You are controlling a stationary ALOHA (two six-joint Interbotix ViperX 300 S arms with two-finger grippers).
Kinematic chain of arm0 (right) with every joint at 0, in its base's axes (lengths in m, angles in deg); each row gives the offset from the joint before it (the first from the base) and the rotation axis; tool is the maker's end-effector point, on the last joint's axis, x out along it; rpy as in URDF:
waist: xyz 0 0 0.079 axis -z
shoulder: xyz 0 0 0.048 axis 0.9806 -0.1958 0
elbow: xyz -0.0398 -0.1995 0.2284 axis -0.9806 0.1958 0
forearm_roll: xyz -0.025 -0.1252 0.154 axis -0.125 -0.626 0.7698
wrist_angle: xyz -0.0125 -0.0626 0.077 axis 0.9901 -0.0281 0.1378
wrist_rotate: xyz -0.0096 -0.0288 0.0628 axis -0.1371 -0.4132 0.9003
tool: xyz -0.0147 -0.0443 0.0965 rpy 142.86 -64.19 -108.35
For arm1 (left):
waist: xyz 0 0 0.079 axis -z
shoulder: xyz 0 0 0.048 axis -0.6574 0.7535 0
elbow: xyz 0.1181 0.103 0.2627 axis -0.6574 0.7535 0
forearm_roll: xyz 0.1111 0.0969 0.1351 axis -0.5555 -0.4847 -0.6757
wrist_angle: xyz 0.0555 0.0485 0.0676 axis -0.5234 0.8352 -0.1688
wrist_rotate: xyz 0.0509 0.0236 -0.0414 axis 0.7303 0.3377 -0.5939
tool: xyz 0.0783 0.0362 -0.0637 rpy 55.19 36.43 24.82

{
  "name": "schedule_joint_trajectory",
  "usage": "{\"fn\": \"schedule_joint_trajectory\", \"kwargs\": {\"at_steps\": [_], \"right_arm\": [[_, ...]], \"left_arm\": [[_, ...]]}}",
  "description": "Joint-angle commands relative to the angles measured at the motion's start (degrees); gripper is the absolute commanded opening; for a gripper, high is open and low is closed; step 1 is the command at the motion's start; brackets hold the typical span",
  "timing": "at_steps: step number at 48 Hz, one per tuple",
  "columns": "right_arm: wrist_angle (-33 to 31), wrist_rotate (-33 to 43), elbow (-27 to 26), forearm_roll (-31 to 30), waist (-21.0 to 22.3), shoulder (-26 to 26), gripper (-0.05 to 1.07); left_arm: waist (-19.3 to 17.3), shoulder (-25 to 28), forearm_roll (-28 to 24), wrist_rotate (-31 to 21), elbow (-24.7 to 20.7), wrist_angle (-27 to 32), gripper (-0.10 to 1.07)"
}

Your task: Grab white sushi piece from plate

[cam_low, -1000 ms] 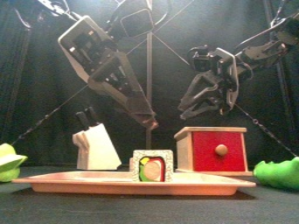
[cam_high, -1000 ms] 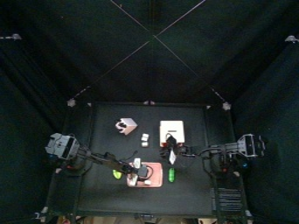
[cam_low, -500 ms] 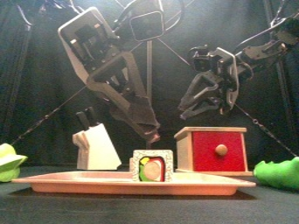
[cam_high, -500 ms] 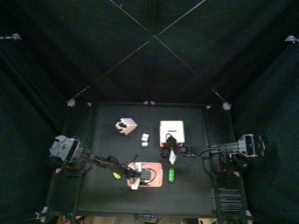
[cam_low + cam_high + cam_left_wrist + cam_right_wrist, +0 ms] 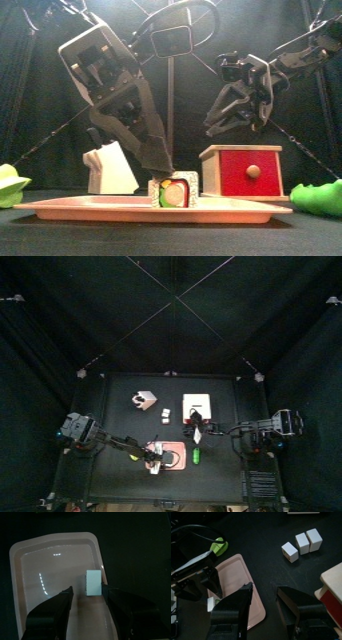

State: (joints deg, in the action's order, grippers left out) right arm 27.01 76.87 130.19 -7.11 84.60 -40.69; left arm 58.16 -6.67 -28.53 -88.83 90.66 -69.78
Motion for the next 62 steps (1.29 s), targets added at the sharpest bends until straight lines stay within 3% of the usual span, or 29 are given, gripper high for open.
{"fn": "schedule_joint_trajectory", "kwargs": {"at_steps": [1, 13, 33, 62], "right_arm": [[0.18, -0.09, -0.97, 0.00, 0.00, 1.58, 0.75], [0.18, -0.09, -0.97, 0.00, 0.00, 1.58, 0.75], [0.18, -0.09, -0.88, 0.00, 0.09, 1.58, 0.75], [0.18, 0.00, -0.70, 0.00, 0.09, 1.58, 0.75]], "left_arm": [[-0.09, -0.18, 0.09, 0.09, -1.93, 0.70, 0.85], [-0.44, 0.97, -1.32, 0.18, -3.43, 2.29, 0.80], [-0.44, 0.00, -1.93, 0.00, -3.78, 2.55, 0.54], [-1.67, -2.37, -5.27, -0.09, -4.04, 11.43, 0.52]]}}
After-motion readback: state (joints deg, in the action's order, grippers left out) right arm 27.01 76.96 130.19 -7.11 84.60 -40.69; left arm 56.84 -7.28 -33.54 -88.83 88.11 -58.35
